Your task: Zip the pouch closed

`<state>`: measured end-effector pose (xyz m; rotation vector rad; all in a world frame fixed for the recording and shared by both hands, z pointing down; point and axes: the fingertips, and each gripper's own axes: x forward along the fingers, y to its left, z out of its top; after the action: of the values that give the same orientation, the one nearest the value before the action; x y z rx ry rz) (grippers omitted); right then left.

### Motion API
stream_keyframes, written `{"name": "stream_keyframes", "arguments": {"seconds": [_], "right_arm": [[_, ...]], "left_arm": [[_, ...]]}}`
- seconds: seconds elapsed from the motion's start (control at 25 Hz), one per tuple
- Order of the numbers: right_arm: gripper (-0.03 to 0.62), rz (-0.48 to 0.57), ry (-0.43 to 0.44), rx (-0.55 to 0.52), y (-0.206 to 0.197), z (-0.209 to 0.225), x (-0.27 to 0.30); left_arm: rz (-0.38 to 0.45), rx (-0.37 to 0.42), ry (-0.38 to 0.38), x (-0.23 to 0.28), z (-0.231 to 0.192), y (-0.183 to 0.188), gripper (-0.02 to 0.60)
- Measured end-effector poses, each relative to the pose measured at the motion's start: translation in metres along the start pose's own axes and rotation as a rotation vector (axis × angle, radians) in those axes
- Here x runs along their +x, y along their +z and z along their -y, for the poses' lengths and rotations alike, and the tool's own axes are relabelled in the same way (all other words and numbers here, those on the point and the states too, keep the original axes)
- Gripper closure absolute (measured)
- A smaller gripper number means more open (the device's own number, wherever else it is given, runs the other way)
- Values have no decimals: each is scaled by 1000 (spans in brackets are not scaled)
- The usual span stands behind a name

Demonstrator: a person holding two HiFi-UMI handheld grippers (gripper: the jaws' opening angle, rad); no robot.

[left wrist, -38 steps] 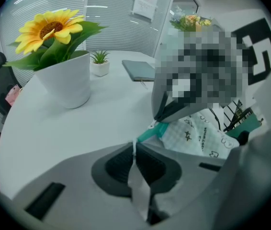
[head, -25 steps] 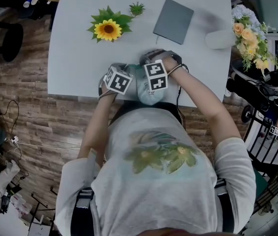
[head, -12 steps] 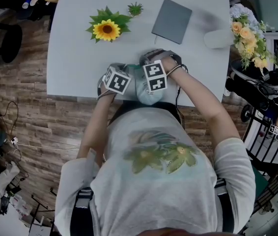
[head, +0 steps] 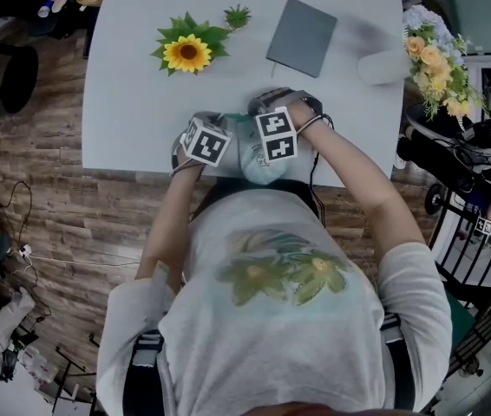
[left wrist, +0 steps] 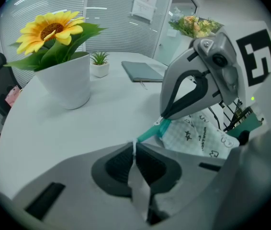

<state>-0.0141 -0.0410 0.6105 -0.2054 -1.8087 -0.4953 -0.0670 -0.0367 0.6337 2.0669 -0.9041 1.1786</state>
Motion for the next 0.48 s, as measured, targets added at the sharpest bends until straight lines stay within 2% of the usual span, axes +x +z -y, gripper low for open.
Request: {"name": "stream_keyframes", "arguments": {"seconds": [0.48], "right_arm": [[577, -1, 10, 6, -2, -1, -2]], "left_arm": [[6, 3, 0, 1, 0, 1, 558]]}}
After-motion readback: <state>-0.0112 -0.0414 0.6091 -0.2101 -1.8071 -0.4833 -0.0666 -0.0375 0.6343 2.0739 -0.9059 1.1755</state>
